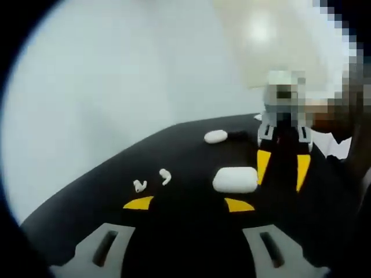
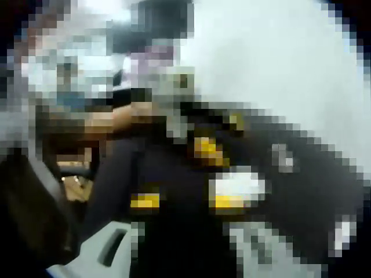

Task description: Pick up three earphones and place each one into its charging case using tactile feedback, ensure that each earphone is properly inserted and securely positioned inside the case.

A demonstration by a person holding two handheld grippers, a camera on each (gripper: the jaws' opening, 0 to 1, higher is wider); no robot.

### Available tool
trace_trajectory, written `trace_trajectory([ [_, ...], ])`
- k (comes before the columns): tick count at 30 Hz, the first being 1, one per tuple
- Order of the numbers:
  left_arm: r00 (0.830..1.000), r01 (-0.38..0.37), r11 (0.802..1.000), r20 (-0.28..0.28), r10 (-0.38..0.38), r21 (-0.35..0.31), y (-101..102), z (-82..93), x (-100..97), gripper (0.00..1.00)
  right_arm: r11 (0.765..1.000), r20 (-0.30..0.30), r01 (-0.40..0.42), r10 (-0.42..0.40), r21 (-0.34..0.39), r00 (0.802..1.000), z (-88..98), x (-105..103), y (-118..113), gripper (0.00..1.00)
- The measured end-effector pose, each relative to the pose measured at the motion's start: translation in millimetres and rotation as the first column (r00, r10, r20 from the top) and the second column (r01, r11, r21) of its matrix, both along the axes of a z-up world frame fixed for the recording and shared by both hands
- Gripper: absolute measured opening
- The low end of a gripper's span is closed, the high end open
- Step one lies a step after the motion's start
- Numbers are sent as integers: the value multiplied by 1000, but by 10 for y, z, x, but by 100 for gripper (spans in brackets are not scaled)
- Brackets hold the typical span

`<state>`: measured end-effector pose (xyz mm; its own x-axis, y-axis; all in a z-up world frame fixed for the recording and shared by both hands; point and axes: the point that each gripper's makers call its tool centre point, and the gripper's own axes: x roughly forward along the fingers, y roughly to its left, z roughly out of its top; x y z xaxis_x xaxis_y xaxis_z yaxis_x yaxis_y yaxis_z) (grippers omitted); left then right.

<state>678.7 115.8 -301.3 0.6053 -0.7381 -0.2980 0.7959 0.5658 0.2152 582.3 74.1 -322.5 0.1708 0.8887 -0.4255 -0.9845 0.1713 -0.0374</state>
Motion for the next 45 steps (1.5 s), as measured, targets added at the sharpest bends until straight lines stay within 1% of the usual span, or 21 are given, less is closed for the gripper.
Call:
trace_trajectory([
  [3, 1000, -14, 1000, -1, 14, -9, 47, 19, 26, 43, 999, -2, -53, 53, 7, 999, 46, -18, 162, 32],
  [5, 1000, -23, 1000, -3, 23, -14, 73, 26, 38, 43, 997, -25, -39, 41, 64, 999, 193, 25, 175, 31],
  [6, 1000, -24, 1000, -4, 24, -17, 79, 27, 42, 43, 996, -6, -20, 21, 91, 1000, 277, 93, 148, 32],
  [8, 1000, -21, 1000, -4, 21, -15, 70, 23, 36, 43, 996, 23, 7, -9, 86, 1000, 355, 215, 43, 32],
  [11, 1000, -9, 1000, 0, 9, -5, 41, 12, 24, 43, 995, 24, 50, -52, 83, 998, 459, 480, -142, 34],
  [13, 1000, -2, 1000, -11, 2, 11, 28, -31, 24, 43, 998, -15, 54, -54, 23, 998, 379, 597, -224, 41],
  [14, 1000, -3, 1000, -20, 3, 26, 33, -67, 28, 43, 999, -18, 46, -46, -19, 999, 317, 652, -247, 44],
  [16, 1000, -5, 999, -29, 7, 43, 44, -107, 33, 43, 995, -25, -41, 38, -96, 999, 198, 643, -259, 44],
  [17, 1000, -4, 999, -31, 5, 35, 43, -101, 30, 43, 990, -55, -66, 59, -122, 997, 145, 631, -247, 44],
  [19, 999, 1, 1000, -37, 0, 24, 32, -85, 19, 44, 980, -128, -128, 110, -149, 986, 72, 601, -209, 44],
  [21, 999, 8, 1000, -38, -8, 12, 24, -65, 12, 45, 971, -226, -137, 91, -195, 970, -38, 615, -188, 43],
  [22, 999, 10, 1000, -40, -9, 7, 24, -60, 12, 45, 973, -203, -165, 131, -162, 970, 17, 628, -139, 43],
  [24, 999, 5, 1000, -43, -5, 4, 35, -60, 22, 45, 973, -260, -139, 88, -183, 962, 9, 632, -160, 41],
  [26, 999, 3, 1000, -37, -2, 8, 50, -55, 28, 45, 974, -248, -131, 82, -187, 965, 27, 613, -137, 41],
  [28, 999, 3, 1000, -37, -3, 0, 55, -38, 30, 45, 971, -205, -119, 76, -208, 976, 6, 597, -148, 41],
  [31, 999, 10, 1000, -34, -10, -1, 47, -28, 19, 45, 970, -189, -14, -34, -243, 981, -3, 603, -199, 41],
  [33, 999, 16, 1000, -29, -15, 10, 38, -39, 7, 45, 968, -168, 34, -78, -250, 983, -6, 592, -239, 41],
  [36, 999, 20, 999, -30, -19, 27, 28, -73, 1, 45, 964, -175, 95, -141, -250, 974, -10, 548, -311, 41],
  [38, 999, 20, 999, -30, -19, 33, 24, -86, -4, 45, 964, -175, 112, -157, -242, 972, -12, 532, -361, 41],
  [42, 999, 16, 999, -32, -15, 30, 22, -80, -3, 45, 951, -162, 198, -240, -236, 957, -3, 546, -519, 41],
  [45, 999, 12, 1000, -32, -11, 26, 26, -74, 4, 45, 945, -152, 217, -258, -246, 954, -16, 513, -611, 39],
])
